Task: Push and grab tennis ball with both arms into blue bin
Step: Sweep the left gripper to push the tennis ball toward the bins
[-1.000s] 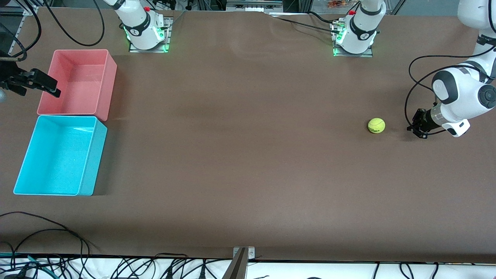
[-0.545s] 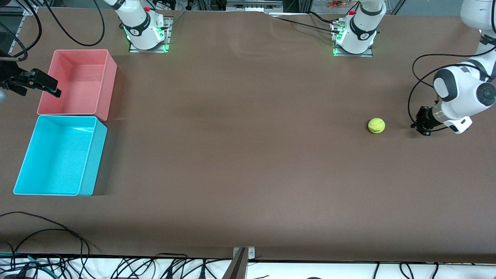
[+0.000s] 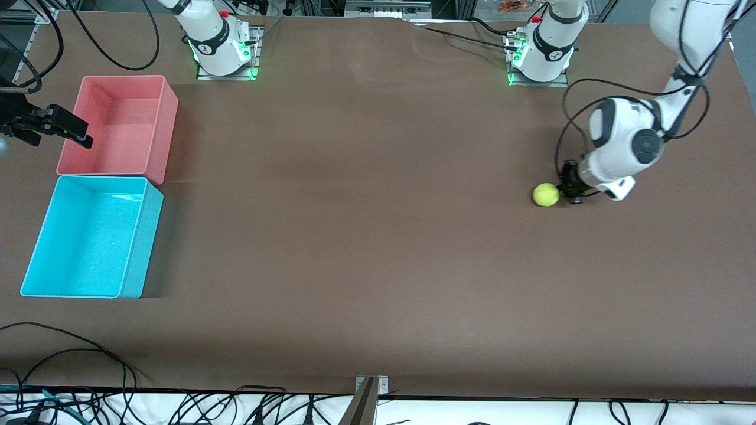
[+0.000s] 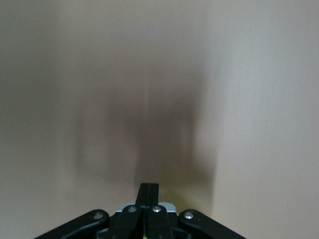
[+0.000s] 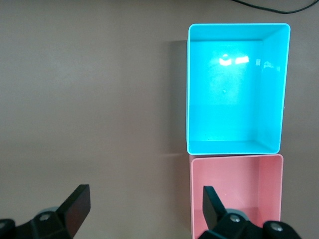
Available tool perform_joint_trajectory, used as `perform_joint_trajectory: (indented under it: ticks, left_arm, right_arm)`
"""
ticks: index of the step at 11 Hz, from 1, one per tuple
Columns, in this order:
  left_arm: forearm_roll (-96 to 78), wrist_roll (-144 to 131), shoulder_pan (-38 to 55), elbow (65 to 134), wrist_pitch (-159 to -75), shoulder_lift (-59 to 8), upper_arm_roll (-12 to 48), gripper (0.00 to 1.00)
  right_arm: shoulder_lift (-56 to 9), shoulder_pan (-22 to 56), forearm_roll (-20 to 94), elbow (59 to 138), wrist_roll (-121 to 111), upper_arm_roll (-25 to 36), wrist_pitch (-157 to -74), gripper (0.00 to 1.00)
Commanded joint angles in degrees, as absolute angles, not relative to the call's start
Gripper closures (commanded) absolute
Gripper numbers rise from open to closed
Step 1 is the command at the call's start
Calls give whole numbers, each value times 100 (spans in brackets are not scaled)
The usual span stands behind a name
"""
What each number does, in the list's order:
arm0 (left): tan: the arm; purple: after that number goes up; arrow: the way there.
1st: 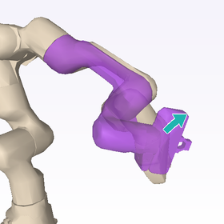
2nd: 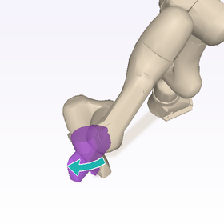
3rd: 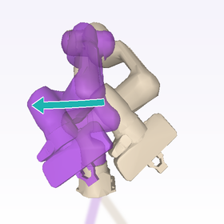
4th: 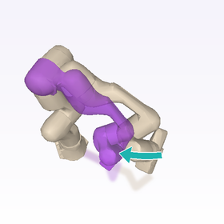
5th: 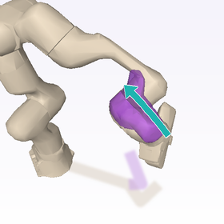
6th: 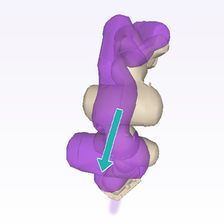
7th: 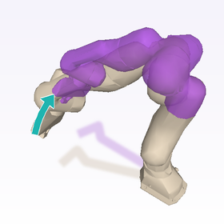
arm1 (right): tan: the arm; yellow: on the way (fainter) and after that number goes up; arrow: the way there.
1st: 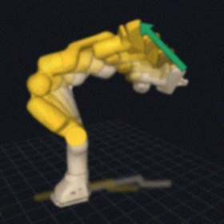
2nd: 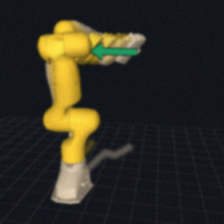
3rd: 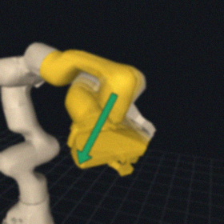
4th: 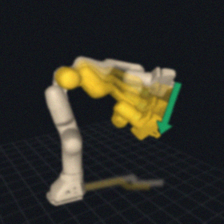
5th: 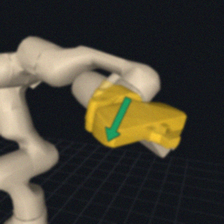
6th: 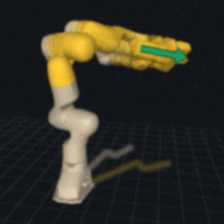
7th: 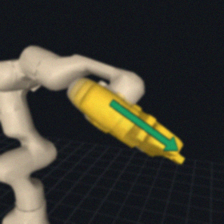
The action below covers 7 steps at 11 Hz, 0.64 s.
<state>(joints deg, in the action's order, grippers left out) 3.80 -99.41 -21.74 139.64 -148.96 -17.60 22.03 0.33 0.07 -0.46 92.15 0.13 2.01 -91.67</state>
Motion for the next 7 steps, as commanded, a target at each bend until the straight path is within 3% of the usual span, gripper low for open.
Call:
perform_joint_trajectory:
  ticks: [1, 4, 7]
  left_arm:
    - [527, -11285, -1863, 13642, -14539, -1565, 3022, 100]
    - [527, -11110, -1968, 13298, -13529, -1136, 3182, 100]
    - [527, -9973, -2404, 13289, -13474, -844, 3164, 100]
  right_arm:
    - [70, 9, -123, 9193, 9, 193, -9141, 0]
    - [70, 9, -123, 9193, 9, 193, -9141, 0]
    - [70, 9, -123, 9202, -9, 193, -9141, 0]
